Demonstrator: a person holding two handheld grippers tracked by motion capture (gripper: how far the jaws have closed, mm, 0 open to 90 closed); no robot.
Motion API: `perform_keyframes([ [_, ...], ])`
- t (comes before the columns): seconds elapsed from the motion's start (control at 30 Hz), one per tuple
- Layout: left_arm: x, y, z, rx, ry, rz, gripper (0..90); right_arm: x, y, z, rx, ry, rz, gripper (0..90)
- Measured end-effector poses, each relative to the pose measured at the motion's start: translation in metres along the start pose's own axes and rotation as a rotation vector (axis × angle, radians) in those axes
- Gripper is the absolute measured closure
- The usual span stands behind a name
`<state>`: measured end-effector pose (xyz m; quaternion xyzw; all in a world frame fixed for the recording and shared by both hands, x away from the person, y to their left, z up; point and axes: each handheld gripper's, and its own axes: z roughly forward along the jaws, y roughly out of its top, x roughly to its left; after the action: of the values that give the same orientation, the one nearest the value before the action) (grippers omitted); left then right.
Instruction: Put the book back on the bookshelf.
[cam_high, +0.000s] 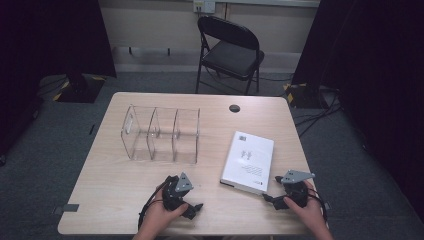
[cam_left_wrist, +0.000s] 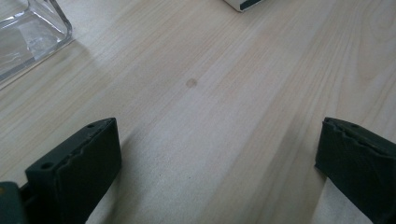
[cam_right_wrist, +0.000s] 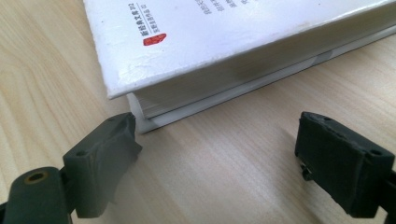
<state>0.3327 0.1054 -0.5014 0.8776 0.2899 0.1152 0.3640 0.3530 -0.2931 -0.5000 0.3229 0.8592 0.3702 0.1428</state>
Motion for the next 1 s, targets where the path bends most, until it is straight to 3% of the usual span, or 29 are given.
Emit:
perform_keyframes([
  [0.27,-0.002,0.007,0.008,-0.010,-0.026,0.014,0.0,0.004,-0.002,-0.002,-0.001,0.017,-0.012,11.5],
  [0.33,-0.002,0.010,0.010,0.003,-0.026,0.033,0.0,0.005,-0.002,-0.002,-0.001,0.016,-0.013,11.5],
  [0.37,-0.003,0.014,0.010,0.034,-0.029,0.034,0.0,0.005,-0.002,-0.002,-0.001,0.016,-0.012,11.5],
  [0.43,-0.003,0.015,0.011,0.028,-0.031,0.047,1.0,0.005,-0.002,-0.002,0.000,0.016,-0.011,11.4],
  [0.47,-0.003,0.019,0.012,0.017,-0.057,0.064,7.6,0.005,-0.002,-0.002,0.000,0.015,-0.010,11.4],
  [0.53,-0.003,0.021,0.013,0.015,-0.053,0.052,16.5,0.005,-0.002,-0.002,0.000,0.015,-0.010,11.4],
  [0.57,-0.002,0.025,0.013,0.028,-0.047,0.055,16.5,0.005,-0.002,-0.002,-0.001,0.016,-0.010,11.4],
  [0.6,0.000,0.031,0.018,0.009,-0.067,0.025,16.7,0.005,-0.002,-0.002,0.000,0.017,-0.009,11.3],
  [0.7,-0.001,0.038,0.024,-0.008,-0.070,0.020,16.8,0.005,-0.002,-0.002,-0.001,0.016,-0.009,11.3],
  [0.73,-0.002,0.046,0.031,0.016,-0.055,0.046,17.1,0.006,-0.002,-0.002,0.000,0.017,-0.009,11.1],
  [0.8,-0.003,0.050,0.036,0.026,-0.040,0.051,17.2,0.007,-0.002,-0.002,-0.001,0.022,-0.013,11.1],
  [0.9,-0.004,0.065,0.052,0.038,-0.064,0.066,18.9,0.008,-0.001,-0.001,-0.002,0.022,-0.015,10.9],
  [1.0,-0.004,0.072,0.058,0.042,-0.061,0.057,18.7,0.009,0.000,0.000,-0.002,0.023,-0.009,10.9],
])
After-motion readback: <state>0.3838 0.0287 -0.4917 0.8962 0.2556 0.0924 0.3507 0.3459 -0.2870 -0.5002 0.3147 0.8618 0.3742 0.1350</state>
